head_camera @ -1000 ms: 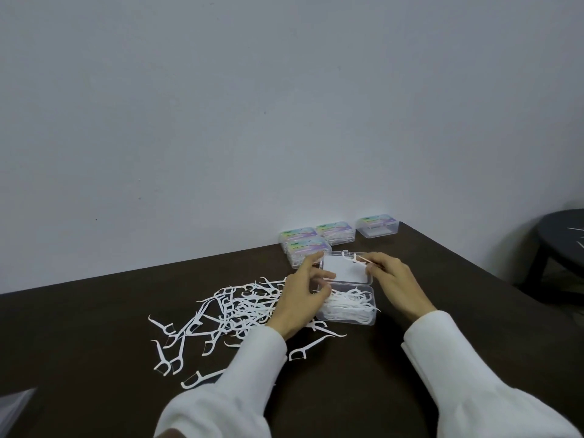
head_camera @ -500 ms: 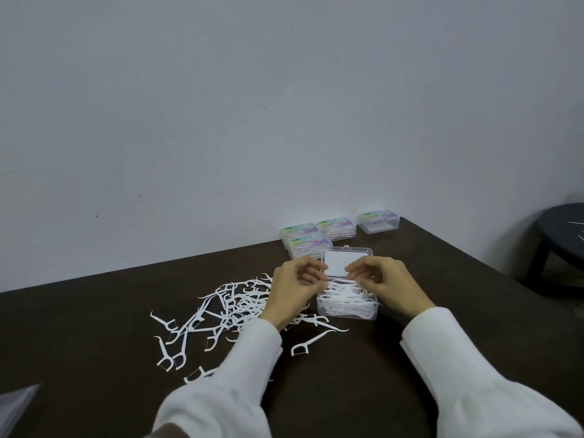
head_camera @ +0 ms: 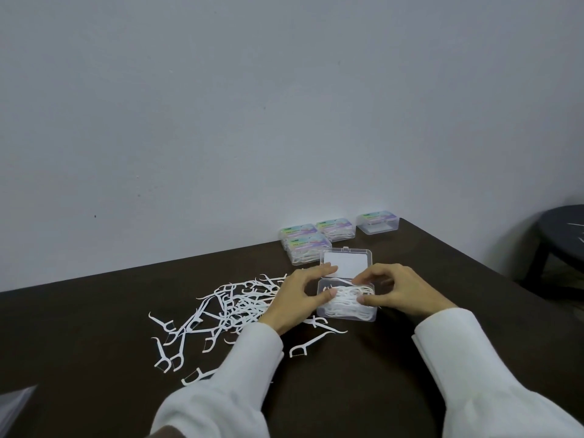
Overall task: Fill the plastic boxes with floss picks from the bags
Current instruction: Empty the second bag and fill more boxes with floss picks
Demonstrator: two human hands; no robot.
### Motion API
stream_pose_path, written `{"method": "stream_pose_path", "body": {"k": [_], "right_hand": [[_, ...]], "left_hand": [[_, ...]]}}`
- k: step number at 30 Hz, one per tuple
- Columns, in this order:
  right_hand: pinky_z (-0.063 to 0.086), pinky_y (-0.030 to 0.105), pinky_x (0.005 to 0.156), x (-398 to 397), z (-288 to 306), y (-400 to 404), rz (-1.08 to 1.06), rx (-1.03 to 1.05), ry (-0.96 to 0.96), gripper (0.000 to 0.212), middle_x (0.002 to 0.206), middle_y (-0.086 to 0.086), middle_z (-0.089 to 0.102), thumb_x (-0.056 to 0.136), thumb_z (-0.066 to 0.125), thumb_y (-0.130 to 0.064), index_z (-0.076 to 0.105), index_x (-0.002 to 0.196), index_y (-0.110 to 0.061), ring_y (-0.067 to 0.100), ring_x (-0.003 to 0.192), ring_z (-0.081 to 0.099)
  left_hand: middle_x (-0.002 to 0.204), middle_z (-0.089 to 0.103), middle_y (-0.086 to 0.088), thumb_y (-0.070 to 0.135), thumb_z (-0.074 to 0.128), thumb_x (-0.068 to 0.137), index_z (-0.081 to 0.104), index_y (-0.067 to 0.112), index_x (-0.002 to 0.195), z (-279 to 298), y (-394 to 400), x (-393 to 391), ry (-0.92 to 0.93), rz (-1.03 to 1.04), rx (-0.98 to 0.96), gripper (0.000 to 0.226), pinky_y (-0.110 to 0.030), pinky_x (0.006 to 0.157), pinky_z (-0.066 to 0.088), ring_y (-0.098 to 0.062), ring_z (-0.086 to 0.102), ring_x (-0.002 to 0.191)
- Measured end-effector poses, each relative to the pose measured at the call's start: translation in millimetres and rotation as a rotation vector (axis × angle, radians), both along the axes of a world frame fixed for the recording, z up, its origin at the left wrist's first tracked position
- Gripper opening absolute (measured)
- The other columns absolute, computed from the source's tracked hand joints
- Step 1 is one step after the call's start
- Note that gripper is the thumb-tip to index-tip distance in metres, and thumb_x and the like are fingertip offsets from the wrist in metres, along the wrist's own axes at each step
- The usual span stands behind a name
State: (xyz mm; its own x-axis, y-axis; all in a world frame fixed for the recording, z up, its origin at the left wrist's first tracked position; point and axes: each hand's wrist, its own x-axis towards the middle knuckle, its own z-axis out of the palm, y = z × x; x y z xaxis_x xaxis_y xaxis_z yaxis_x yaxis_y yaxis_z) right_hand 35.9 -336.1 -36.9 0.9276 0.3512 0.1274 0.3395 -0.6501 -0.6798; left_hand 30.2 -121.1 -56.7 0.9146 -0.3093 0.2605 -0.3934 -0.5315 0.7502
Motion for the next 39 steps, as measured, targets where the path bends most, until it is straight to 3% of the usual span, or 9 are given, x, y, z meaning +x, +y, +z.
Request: {"method": "stream_pose_path", "body": {"k": [4, 7, 10, 14, 22, 28, 31, 36, 39], "right_hand": [[0.04, 0.016, 0.089, 1.3, 0.2, -3.2, 0.002, -0.019, -0.013, 0.022, 0.102, -0.017, 0.063, 0.078, 0.074, -0.024, 0.066, 0.097, -0.031, -0.002, 0.098, 0.055], [0.036, 0.004, 0.079, -0.7, -0.4, 0.3, 0.015, -0.01, -0.047, 0.017, 0.098, -0.019, 0.063, 0.08, 0.071, -0.023, 0.068, 0.094, -0.031, -0.004, 0.094, 0.055], [0.039, 0.011, 0.084, 0.0, -3.0, 4.0, -0.004, 0.002, -0.08, 0.017, 0.101, -0.014, 0.065, 0.081, 0.07, -0.02, 0.069, 0.097, -0.028, 0.001, 0.097, 0.056], [0.04, 0.004, 0.072, -0.8, -2.6, 3.9, -0.04, 0.043, -0.152, 0.021, 0.099, -0.016, 0.064, 0.08, 0.072, -0.023, 0.067, 0.1, -0.029, 0.0, 0.093, 0.057], [0.044, 0.008, 0.061, -3.0, -1.6, -3.9, -0.024, 0.048, -0.103, 0.012, 0.077, -0.008, 0.068, 0.075, 0.077, -0.02, 0.07, 0.08, -0.029, -0.001, 0.066, 0.058], [0.042, 0.01, 0.058, 0.4, -5.2, 3.5, -0.038, 0.04, -0.138, 0.008, 0.069, -0.008, 0.064, 0.077, 0.075, -0.024, 0.068, 0.074, -0.027, 0.004, 0.061, 0.053], [0.042, 0.012, 0.056, 0.1, -5.7, 5.0, -0.03, 0.019, -0.131, 0.01, 0.068, -0.008, 0.062, 0.076, 0.074, -0.031, 0.069, 0.076, -0.022, 0.004, 0.06, 0.051], [0.041, 0.008, 0.062, -1.7, -2.8, 1.5, -0.046, 0.072, -0.17, 0.01, 0.078, -0.005, 0.065, 0.08, 0.07, -0.033, 0.07, 0.086, -0.025, 0.008, 0.074, 0.056], [0.042, 0.01, 0.063, -1.2, -5.0, 4.9, -0.016, 0.007, -0.159, 0.009, 0.082, -0.007, 0.065, 0.082, 0.069, -0.031, 0.071, 0.09, -0.029, 0.007, 0.074, 0.056]], "left_hand": [[0.139, 0.049, 0.013, 0.03, 0.061, 0.091, 0.054, 0.03, 0.131, -2.8, 0.5, 1.6, 0.037, -0.049, 0.041, 0.041, -0.016, 0.102, 0.027, 0.003, 0.04, 0.125], [0.136, 0.053, 0.011, 0.032, 0.064, 0.088, 0.064, 0.029, 0.119, -5.8, 2.3, 4.6, 0.051, -0.031, 0.005, 0.031, -0.018, 0.102, 0.031, 0.001, 0.045, 0.124], [0.132, 0.057, 0.007, 0.03, 0.067, 0.086, 0.068, 0.026, 0.11, -8.5, 1.3, 6.8, 0.026, -0.001, -0.028, 0.025, -0.028, 0.106, 0.039, -0.003, 0.052, 0.119], [0.132, 0.058, 0.003, 0.028, 0.066, 0.087, 0.07, 0.024, 0.108, -9.2, 0.5, 5.5, 0.03, 0.004, -0.085, 0.022, -0.025, 0.105, 0.04, -0.002, 0.054, 0.118], [0.127, 0.061, 0.006, 0.019, 0.066, 0.087, 0.072, 0.03, 0.103, -9.1, 1.6, 5.3, 0.036, 0.03, -0.102, 0.021, -0.034, 0.106, 0.041, -0.005, 0.053, 0.119], [0.12, 0.06, 0.012, 0.017, 0.07, 0.084, 0.072, 0.023, 0.106, -9.8, -1.1, 4.6, 0.035, 0.038, -0.143, 0.023, -0.008, 0.091, 0.043, 0.004, 0.058, 0.103], [0.119, 0.063, 0.011, 0.017, 0.072, 0.082, 0.071, 0.024, 0.107, -11.6, -1.4, 5.2, 0.038, 0.039, -0.187, 0.026, -0.014, 0.096, 0.044, 0.003, 0.059, 0.106], [0.116, 0.062, 0.012, 0.019, 0.071, 0.083, 0.059, 0.028, 0.125, -13.1, -1.6, 5.9, 0.042, 0.039, -0.185, 0.045, -0.011, 0.094, 0.042, 0.002, 0.056, 0.108], [0.118, 0.062, 0.012, 0.02, 0.069, 0.085, 0.061, 0.024, 0.124, -14.3, -1.4, 6.0, 0.031, 0.044, -0.16, 0.041, -0.009, 0.094, 0.041, 0.001, 0.056, 0.11]]}}
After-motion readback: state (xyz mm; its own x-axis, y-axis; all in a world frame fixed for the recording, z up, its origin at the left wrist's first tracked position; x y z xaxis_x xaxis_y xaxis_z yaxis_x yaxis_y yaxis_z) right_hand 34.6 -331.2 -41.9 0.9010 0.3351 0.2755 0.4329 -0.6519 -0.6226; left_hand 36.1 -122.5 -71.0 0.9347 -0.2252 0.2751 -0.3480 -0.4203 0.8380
